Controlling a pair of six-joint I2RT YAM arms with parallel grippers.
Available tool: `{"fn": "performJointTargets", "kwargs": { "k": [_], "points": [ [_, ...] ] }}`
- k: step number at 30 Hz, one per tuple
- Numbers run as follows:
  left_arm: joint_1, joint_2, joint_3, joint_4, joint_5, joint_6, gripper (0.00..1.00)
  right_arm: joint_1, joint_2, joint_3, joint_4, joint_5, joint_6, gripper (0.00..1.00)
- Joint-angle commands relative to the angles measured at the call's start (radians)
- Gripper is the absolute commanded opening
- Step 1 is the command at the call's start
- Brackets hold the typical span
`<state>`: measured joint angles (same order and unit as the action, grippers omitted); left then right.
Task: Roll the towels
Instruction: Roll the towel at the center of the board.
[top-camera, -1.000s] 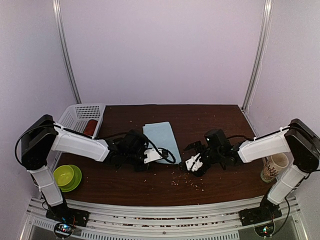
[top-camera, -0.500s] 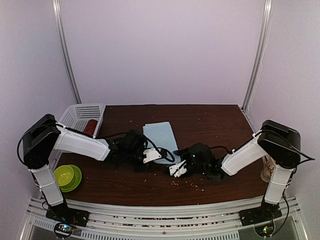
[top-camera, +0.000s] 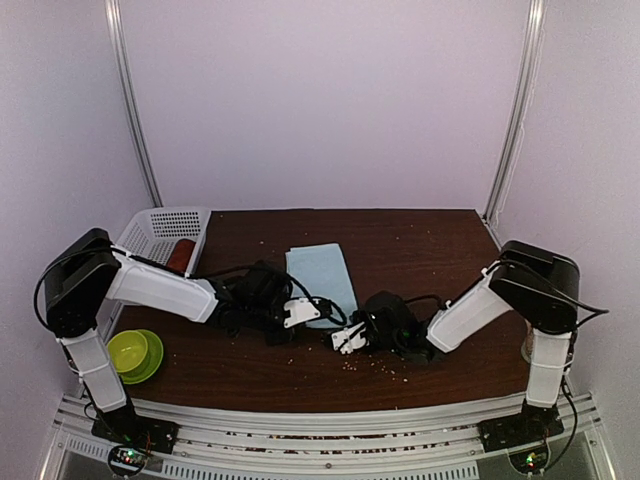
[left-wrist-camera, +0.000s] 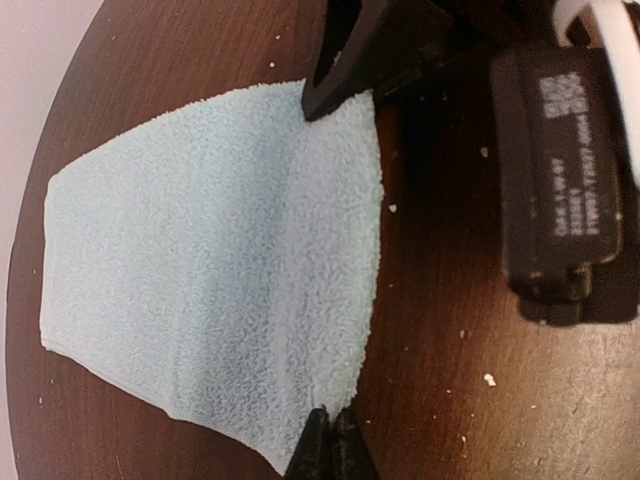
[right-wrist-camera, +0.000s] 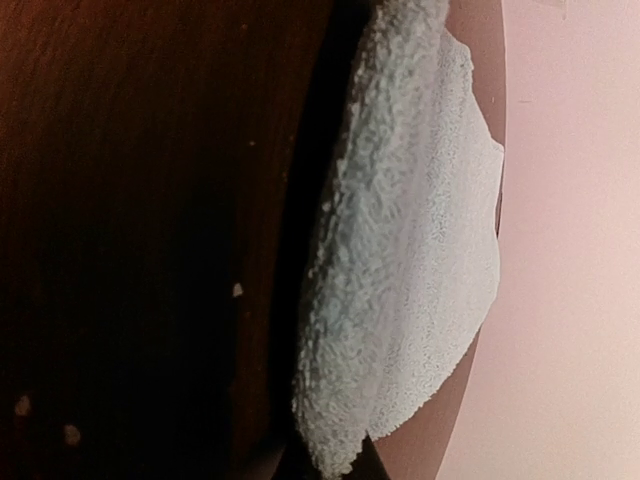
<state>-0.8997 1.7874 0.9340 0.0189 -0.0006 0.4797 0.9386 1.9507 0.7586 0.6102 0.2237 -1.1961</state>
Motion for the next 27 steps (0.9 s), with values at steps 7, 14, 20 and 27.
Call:
{"fn": "performJointTargets", "kwargs": {
  "k": [7, 14, 20, 27],
  "points": [
    [0.006, -0.207, -0.107, 0.074, 0.021, -0.069, 0.88, -0.005, -0.131, 0.164, -0.583, -0.221, 0.168, 0.02],
    [-0.028, -0.292, -0.230, 0.191, -0.002, -0.120, 0.98, -0.044, -0.065, 0.295, -0.811, -0.365, 0.260, 0.00],
    [-0.045, -0.277, -0.274, 0.272, -0.022, -0.128, 0.98, -0.106, 0.036, 0.460, -1.033, -0.519, 0.314, 0.00],
    [-0.045, -0.284, -0.359, 0.419, -0.036, -0.095, 0.98, -0.180, 0.106, 0.634, -1.272, -0.695, 0.302, 0.00]
  ]
}}
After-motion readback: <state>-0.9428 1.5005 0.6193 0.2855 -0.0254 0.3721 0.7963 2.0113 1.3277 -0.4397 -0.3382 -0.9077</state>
